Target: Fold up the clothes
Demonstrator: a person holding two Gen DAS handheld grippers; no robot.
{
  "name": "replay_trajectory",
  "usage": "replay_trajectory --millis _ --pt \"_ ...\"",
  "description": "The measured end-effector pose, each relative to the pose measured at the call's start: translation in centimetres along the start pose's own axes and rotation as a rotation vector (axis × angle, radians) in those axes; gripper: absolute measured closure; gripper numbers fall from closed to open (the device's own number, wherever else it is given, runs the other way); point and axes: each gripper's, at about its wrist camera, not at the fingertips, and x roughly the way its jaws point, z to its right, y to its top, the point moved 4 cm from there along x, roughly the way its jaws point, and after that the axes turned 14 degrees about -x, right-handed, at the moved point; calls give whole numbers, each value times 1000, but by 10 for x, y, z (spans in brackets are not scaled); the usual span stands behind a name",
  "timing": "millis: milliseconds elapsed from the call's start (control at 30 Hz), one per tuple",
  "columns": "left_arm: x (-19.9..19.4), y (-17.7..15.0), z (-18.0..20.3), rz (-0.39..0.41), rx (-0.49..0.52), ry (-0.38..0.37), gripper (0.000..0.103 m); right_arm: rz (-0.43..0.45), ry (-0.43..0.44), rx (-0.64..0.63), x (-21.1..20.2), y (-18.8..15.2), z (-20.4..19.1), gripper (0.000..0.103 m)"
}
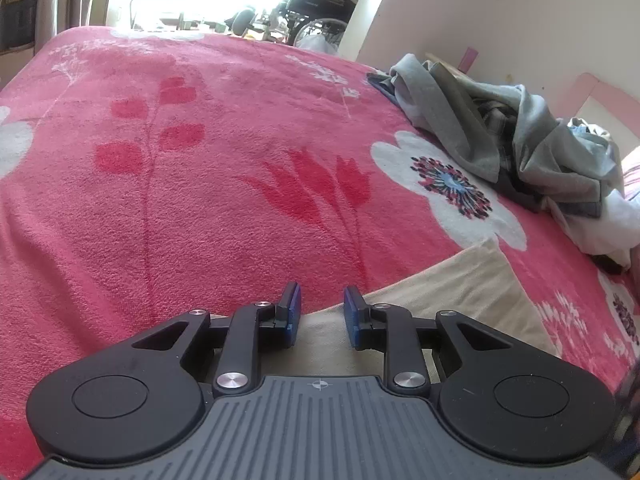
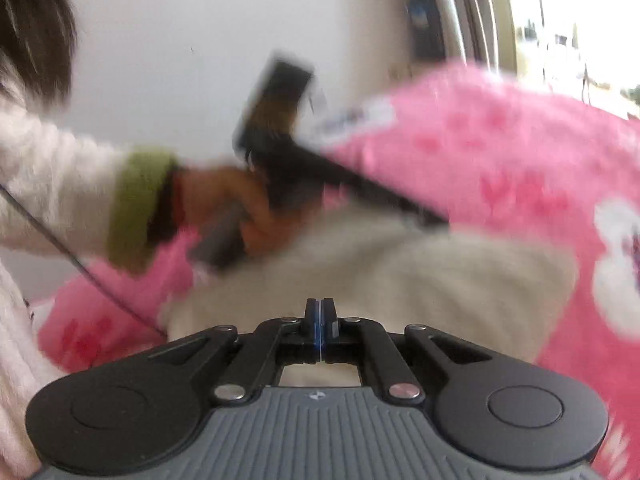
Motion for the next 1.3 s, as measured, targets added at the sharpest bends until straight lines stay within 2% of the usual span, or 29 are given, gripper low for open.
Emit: replay_trajectory --millis 67,133,167,267,367,433,533,567,633,733,800,867,1000,1133,1267,1300 --pt "-1 -1 0 4 8 2 79 -52 116 -63 4 -19 -38 100" --pt "0 -1 1 8 17 7 79 -80 296 -115 2 -29 -83 101" --pt "0 -1 1 7 17 9 79 -84 333 -150 -2 -30 -100 101" --pt "0 -1 2 9 22 13 79 -48 321 -219 -24 -27 -115 101" --pt "-6 1 5 19 33 30 79 26 218 -124 -46 -9 -85 101" --pt "-24 6 10 52 50 53 79 52 130 -78 -53 -1 -61 101" --pt "-73 5 25 71 70 -33 79 27 -17 -62 -60 -7 -33 101" --pt "-85 -4 31 32 99 -65 78 22 -52 -54 -65 -11 -25 100" --pt "-108 -25 44 -55 162 -122 78 18 -49 -47 -65 -17 -26 100" --pt "-120 -83 55 -268 338 -120 78 -27 -28 -118 -56 -29 -39 101" --pt "-123 -115 54 -354 450 -81 78 -84 -35 -172 -42 -46 -46 101" --pt "-127 -130 47 -372 477 -69 78 -117 -46 -179 -31 -61 -45 102" --pt "-127 -130 38 -376 473 -75 78 -149 -69 -182 -32 -76 -43 103" --pt "-128 -137 38 -367 537 -83 78 -176 -94 -191 -36 -87 -42 103" --pt "-128 -138 36 -361 518 -86 78 -204 -118 -200 -41 -99 -41 103" --pt "-128 -138 36 -360 518 -86 78 -211 -124 -202 -42 -102 -41 98"
